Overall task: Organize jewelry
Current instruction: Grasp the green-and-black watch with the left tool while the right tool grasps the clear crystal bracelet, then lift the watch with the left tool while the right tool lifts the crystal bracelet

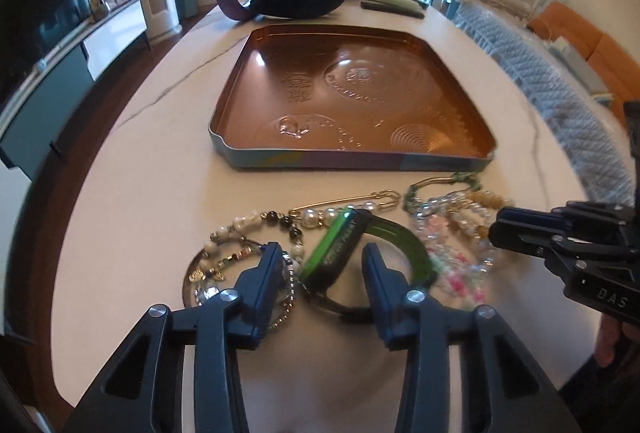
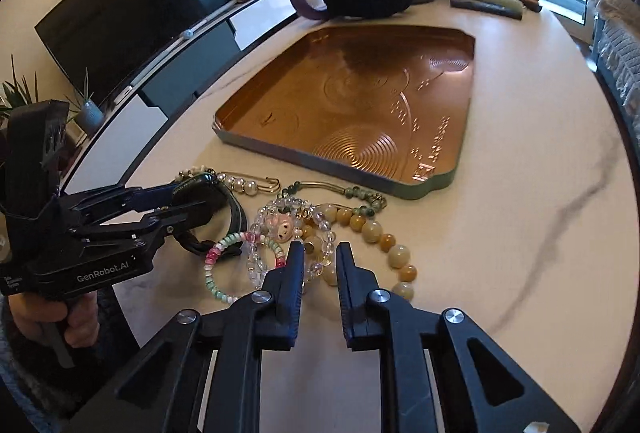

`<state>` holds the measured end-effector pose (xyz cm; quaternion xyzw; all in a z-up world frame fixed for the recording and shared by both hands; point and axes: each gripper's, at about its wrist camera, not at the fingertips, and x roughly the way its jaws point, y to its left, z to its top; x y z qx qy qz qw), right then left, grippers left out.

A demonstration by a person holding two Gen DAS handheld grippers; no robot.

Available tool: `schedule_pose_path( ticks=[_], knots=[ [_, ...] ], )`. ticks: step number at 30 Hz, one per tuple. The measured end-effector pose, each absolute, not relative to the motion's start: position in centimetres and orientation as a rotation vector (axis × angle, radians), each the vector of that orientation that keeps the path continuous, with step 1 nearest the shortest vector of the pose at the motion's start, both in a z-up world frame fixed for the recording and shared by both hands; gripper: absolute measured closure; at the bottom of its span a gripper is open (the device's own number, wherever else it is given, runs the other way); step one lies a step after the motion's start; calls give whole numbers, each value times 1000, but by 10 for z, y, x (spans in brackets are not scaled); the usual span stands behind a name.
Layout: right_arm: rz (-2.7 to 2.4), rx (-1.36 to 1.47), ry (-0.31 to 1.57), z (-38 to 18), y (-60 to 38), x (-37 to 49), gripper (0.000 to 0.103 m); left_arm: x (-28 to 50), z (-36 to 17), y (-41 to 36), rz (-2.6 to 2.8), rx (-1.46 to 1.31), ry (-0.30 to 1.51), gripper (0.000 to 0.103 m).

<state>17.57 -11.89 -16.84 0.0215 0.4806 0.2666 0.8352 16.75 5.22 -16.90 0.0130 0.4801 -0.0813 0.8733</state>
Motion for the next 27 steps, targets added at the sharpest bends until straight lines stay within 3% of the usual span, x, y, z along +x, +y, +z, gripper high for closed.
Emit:
schedule_pose_path(
  ticks=[3,10,11,14,27],
  knots=[
    [563,31,1004,-171,-113,178,88,171,-170,52,-174,22,998,71],
    [575,52,1027,-176,-114,183,90,174,-172,59,-204,-37,994,73],
    [572,53,1016,-174,-116,181,95,173,-171,61,-211,-53,992,75],
    [556,57,975,-166,-121,177,96,170,-165,71,-258,-146,979,87],
    [519,70,858,-138,-134,153,96,138,-142,64,-276,-85,871,87]
  ],
)
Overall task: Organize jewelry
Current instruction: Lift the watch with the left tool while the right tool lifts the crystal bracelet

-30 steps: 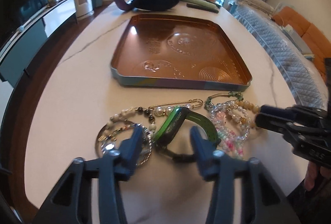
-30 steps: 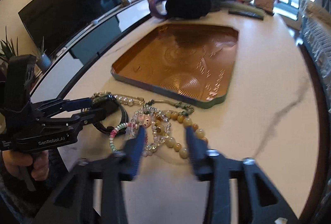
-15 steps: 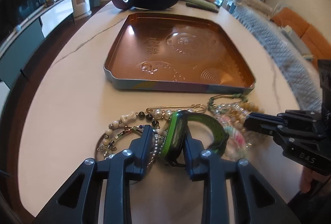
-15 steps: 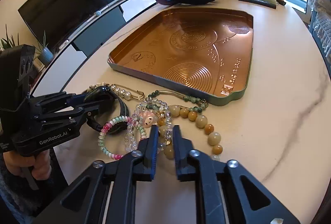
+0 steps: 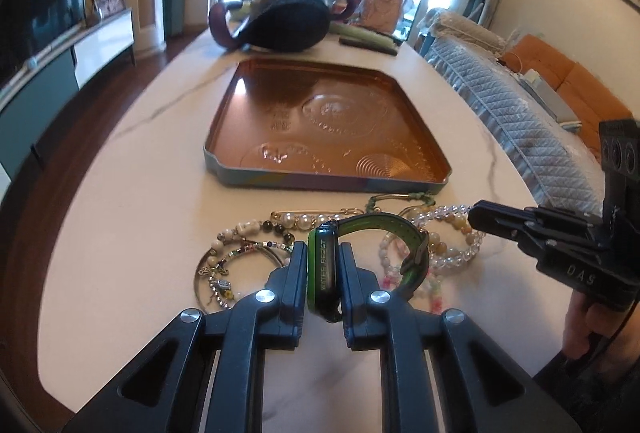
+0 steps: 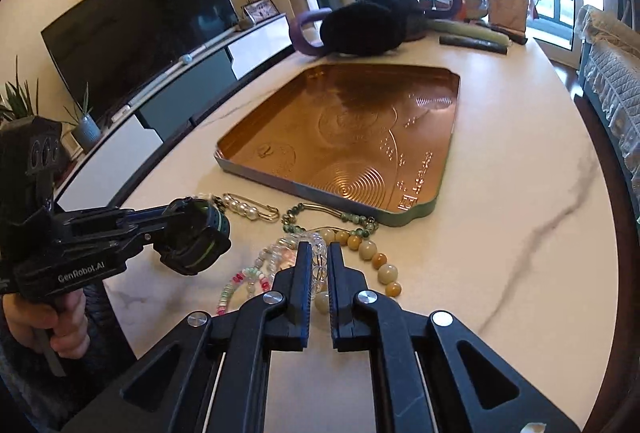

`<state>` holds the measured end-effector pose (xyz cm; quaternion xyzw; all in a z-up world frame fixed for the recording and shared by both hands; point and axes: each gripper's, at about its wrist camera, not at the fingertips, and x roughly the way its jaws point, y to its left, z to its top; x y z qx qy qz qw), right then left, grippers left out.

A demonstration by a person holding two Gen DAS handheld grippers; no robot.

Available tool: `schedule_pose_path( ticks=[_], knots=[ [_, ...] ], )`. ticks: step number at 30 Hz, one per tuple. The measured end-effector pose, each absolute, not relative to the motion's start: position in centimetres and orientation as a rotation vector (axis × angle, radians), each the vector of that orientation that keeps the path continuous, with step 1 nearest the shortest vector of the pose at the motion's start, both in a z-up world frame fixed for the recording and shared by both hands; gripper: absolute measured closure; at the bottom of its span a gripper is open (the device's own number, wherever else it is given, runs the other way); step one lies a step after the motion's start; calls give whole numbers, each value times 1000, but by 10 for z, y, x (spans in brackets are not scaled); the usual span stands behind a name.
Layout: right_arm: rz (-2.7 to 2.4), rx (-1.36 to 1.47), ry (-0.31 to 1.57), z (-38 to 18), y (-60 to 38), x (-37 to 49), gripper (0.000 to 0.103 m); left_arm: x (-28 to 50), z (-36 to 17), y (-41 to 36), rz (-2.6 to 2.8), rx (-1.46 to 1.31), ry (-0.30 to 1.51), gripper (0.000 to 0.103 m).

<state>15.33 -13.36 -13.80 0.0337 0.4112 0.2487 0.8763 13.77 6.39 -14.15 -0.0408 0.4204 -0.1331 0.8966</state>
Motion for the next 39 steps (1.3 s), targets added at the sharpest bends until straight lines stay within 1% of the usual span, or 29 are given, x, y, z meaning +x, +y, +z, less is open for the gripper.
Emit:
schedule_pose_path(
  ticks=[5,9,16,20,26,30,35,39],
  knots=[
    [480,37,811,-129,-135,144,96,132,-139,57,-251,-44,851,87],
    [466,38,792,-123,-139,139,96,128,-129,51,-222,-25,802,87],
    [443,26,713,-93,-142,125,96,126,-107,55,-213,-86,769,87],
    [448,7,671,-71,-139,119,96,118,-82,55,-262,-158,742,87],
    [477,10,623,-35,-138,113,96,104,-33,46,-279,-142,626,87],
    [471,-26,548,-2,-131,113,96,105,-3,44,-253,-116,560,87],
    [469,-26,481,30,-124,123,96,121,18,50,-216,-113,514,87],
    [468,-16,460,37,-119,139,96,147,19,50,-170,-104,505,87]
  ],
)
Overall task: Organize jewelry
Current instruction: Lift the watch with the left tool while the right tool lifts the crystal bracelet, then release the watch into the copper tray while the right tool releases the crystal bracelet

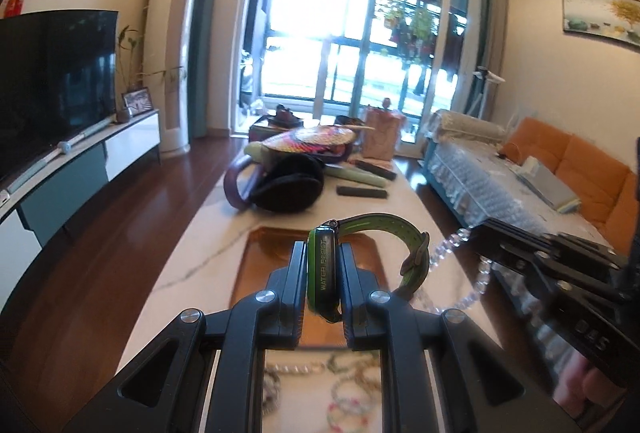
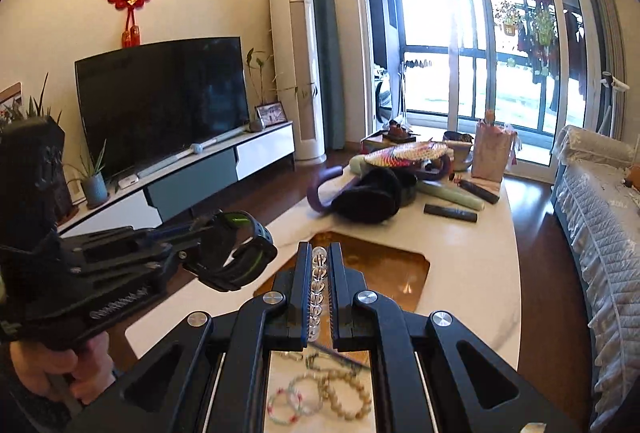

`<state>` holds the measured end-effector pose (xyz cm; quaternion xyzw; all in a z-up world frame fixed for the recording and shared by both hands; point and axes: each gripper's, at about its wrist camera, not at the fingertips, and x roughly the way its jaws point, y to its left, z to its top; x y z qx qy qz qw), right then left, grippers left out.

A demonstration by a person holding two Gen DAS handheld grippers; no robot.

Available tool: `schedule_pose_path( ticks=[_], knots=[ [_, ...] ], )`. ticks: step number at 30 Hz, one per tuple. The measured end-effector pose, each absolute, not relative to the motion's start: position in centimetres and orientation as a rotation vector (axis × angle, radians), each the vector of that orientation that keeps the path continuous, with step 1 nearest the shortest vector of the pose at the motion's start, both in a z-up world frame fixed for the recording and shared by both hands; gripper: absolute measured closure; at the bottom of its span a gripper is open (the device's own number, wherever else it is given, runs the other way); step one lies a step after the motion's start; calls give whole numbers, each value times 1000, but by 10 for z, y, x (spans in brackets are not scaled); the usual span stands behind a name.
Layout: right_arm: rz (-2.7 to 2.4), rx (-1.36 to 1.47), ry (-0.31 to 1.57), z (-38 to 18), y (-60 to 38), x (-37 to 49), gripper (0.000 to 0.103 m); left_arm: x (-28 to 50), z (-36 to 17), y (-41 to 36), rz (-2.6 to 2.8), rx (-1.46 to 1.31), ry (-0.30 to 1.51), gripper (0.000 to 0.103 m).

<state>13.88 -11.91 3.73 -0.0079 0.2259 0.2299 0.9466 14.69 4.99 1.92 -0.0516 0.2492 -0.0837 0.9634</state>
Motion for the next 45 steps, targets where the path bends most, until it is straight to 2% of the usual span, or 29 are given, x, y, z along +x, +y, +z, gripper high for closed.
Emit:
schedule_pose_path(
  ticks=[3,9,17,27,31,35,45],
  knots=[
    [468,-26,457,28,-115,157,96,175,6,48,-162,-85,522,88],
    [441,-32,519,-4,-120,190,96,223,-43,56,-147,-121,667,88],
    [468,-1,589,-26,-126,228,96,252,-63,53,-200,-102,706,88],
    [506,19,801,-115,-105,282,96,293,-133,44,-173,-31,878,88],
    [509,4,827,-131,-104,293,96,300,-143,44,-159,1,875,87],
    [447,27,879,-153,-116,307,96,315,-167,47,-119,-1,947,88],
    [387,11,876,-168,-128,316,94,331,-167,40,-54,75,907,88]
  ],
)
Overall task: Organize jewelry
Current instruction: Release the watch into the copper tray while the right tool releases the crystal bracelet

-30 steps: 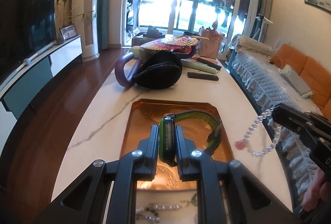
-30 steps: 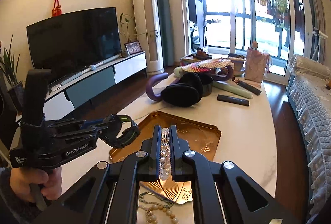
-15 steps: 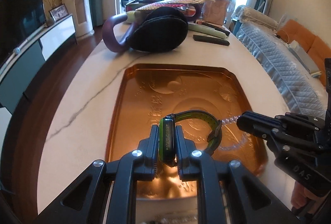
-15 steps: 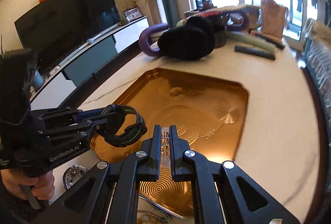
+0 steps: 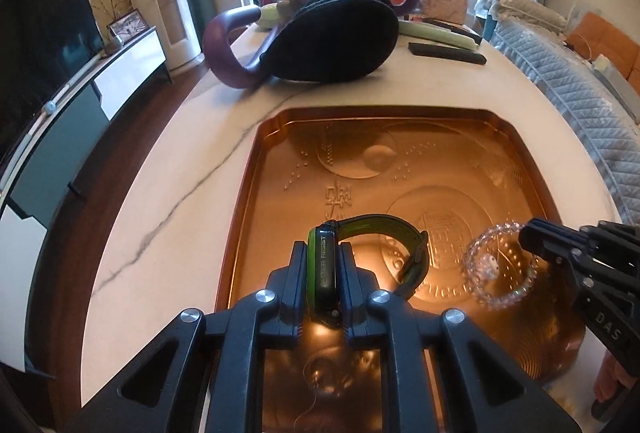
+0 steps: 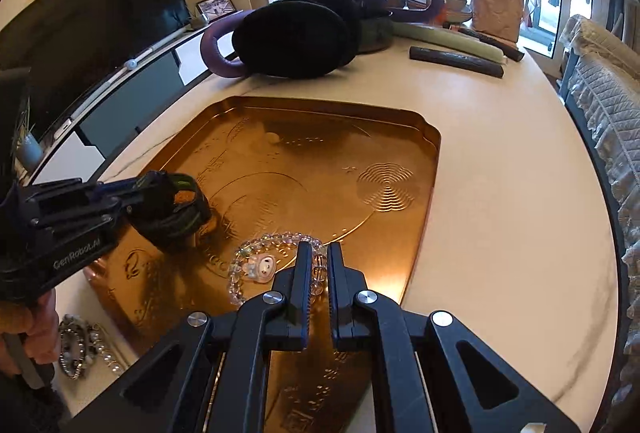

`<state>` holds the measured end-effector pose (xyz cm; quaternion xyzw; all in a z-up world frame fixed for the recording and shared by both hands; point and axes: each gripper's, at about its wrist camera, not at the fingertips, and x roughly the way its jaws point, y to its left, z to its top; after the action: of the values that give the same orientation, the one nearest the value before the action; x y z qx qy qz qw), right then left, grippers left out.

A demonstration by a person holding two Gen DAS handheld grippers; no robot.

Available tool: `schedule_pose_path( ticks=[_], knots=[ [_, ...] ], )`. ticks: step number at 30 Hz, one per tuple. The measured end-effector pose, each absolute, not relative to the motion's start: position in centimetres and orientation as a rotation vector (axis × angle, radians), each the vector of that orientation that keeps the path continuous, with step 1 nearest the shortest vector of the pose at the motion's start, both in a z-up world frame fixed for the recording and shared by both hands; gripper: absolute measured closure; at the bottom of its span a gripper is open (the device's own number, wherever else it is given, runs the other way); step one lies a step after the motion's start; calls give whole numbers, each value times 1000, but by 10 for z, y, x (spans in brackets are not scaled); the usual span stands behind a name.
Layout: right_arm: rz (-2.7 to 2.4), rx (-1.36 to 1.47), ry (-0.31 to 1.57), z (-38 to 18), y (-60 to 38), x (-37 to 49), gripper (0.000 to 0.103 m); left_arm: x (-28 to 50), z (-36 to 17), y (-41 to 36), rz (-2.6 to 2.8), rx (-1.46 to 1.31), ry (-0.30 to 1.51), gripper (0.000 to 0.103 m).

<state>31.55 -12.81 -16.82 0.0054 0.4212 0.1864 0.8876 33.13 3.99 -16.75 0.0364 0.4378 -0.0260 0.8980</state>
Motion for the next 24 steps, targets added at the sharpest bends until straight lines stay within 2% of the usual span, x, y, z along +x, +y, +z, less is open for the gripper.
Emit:
schedule_pose_path(
  ticks=[1,2,3,4,5,6,8,12,17,24],
  knots=[
    [389,27,872,-167,-130,314,93,332,-168,41,-50,70,903,88],
    [391,34,865,-164,-132,313,86,333,-169,41,-44,66,901,87],
    [391,38,852,-161,-134,310,71,334,-168,40,-36,70,900,84],
    [390,40,838,-157,-135,309,62,334,-168,40,-33,68,893,81],
    [389,42,826,-154,-136,306,49,334,-166,40,-26,67,885,72],
    [387,42,818,-151,-137,304,45,331,-163,40,-26,68,873,59],
    [385,43,810,-146,-136,300,45,322,-154,37,-41,74,832,42],
    [364,76,810,-142,-139,290,45,303,-138,33,-65,84,782,31],
    [332,138,814,-136,-151,268,45,274,-124,40,-83,30,780,28],
    [338,120,826,-135,-165,214,45,214,-129,53,-170,-100,841,29]
  ],
)
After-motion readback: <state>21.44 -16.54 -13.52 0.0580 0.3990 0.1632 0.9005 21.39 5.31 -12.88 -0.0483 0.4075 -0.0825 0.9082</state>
